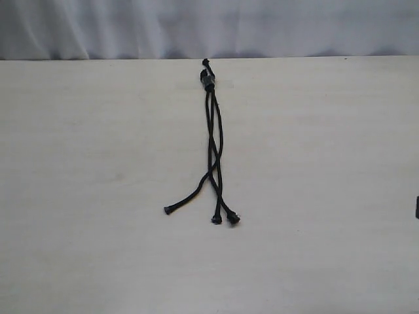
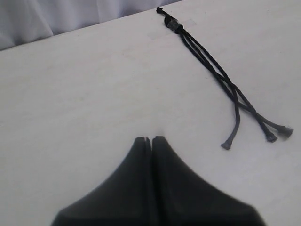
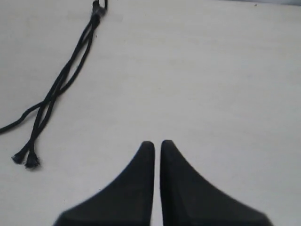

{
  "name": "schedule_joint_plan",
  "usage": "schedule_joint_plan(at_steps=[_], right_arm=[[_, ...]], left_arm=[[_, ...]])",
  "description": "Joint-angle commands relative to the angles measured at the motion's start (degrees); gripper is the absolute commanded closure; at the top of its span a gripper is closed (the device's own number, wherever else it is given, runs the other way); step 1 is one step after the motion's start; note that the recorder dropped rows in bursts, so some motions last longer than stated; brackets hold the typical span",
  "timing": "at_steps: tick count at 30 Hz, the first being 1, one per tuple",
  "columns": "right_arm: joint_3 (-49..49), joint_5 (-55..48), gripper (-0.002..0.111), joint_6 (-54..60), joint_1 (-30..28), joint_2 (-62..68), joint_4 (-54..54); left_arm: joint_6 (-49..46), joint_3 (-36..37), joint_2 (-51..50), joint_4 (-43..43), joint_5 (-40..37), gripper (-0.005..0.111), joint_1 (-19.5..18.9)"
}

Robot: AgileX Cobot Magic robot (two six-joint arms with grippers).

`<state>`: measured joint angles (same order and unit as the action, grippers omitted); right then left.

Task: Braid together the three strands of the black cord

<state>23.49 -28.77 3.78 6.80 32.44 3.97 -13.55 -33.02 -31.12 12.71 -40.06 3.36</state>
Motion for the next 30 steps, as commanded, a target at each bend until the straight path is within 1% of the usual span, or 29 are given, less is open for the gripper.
schedule_joint_plan(at_steps=[1,11,17,21,22,24,28,30], right_arm=[[-0.2,1.0,0.104,0.0,-0.2,-4.8,0.0],[-0.3,1.6,0.104,0.0,-0.2,-10.2,0.0],[-1.0,1.9,0.104,0.0,-0.6,-17.4,-0.2],[-5.8,1.9,0.104,0.0,-3.3,-24.5,-0.2],[-9.3,1.9,0.104,0.0,-4.7,-27.9,-0.2],[-13.4,1.9,0.104,0.0,-5.0,-31.4,-0.2],[-18.2,12.2,0.104,0.0,-4.9,-32.4,-0.3],[-19.8,13.2,0.104,0.0,-4.9,-32.4,-0.3]], left_arm=[[0.0,0.2,0.9,0.0,0.1,0.107,0.0],[0.0,0.2,0.9,0.0,0.1,0.107,0.0],[0.0,0.2,0.9,0.0,0.0,0.107,0.0],[0.0,0.2,0.9,0.0,0.1,0.107,0.0],[0.0,0.2,0.9,0.0,0.1,0.107,0.0],[0.0,0.2,0.9,0.0,0.1,0.107,0.0],[0.0,0.2,0.9,0.0,-0.1,0.107,0.0],[0.0,0.2,0.9,0.0,0.0,0.107,0.0]])
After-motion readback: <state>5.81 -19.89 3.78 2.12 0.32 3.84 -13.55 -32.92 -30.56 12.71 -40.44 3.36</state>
